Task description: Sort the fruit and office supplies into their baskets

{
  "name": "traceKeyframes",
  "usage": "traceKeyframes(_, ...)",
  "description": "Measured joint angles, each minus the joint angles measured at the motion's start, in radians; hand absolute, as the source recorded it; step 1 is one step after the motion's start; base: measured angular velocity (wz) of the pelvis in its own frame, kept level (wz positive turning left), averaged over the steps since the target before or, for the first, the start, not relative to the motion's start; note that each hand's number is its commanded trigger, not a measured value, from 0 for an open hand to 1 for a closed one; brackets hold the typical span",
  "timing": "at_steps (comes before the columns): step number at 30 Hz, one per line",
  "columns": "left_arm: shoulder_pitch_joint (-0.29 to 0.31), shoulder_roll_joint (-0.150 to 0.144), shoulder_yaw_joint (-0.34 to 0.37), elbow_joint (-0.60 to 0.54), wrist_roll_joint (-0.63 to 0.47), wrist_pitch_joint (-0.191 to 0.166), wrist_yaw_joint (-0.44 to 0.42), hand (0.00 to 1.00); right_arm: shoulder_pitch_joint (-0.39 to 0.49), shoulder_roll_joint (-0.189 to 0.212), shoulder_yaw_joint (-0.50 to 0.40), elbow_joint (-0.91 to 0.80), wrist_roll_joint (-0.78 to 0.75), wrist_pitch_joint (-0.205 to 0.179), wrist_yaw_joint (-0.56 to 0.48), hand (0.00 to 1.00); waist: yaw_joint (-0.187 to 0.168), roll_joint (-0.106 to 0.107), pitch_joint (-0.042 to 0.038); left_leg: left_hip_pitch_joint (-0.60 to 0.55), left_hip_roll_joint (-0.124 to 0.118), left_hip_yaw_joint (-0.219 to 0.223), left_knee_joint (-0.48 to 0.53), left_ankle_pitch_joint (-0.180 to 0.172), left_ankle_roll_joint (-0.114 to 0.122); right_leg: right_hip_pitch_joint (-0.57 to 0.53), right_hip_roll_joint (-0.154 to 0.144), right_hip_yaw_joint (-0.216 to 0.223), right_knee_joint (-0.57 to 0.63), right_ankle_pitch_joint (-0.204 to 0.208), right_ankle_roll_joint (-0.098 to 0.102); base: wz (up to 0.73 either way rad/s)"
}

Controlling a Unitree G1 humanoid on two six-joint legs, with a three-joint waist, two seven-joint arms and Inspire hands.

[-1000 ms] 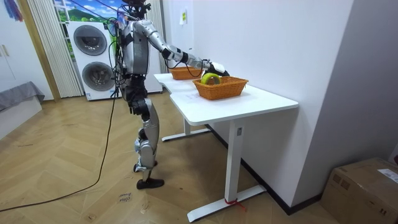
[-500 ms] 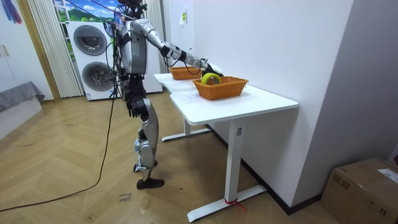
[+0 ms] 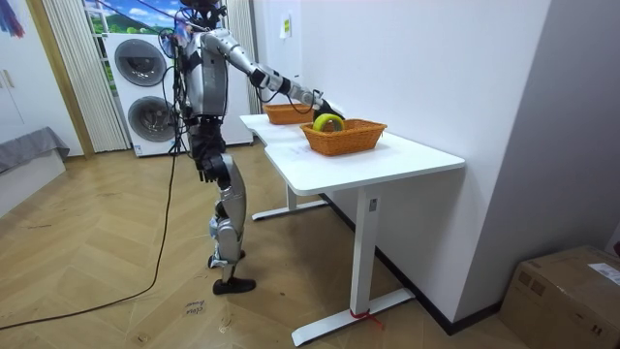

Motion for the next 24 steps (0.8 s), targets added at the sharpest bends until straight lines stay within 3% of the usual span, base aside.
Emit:
traceKeyframes(12,0.001,0.001,0.001,-0.003,0.000,0.000,-0.001,0.00,0.000,-0.006,0.001,0.000,-0.001,0.002,0.056,0.00,0.002,0.000,-0.0001,0.002,0.002,0.001,0.001,0.000,0.000,0.002,0.001,0.001,-0.002,0.002,-0.001,0.00)
traceKeyframes(24,0.004,0.000,0.000,-0.012,0.001,0.013,-0.002,0.00,0.002,-0.010,0.030,0.005,-0.001,0.032,0.125,0.00,0.014,0.005,0.0030,0.018,0.005,0.006,-0.003,0.000,-0.001,0.021,0.005,0.000,-0.012,0.005,-0.002,0.00)
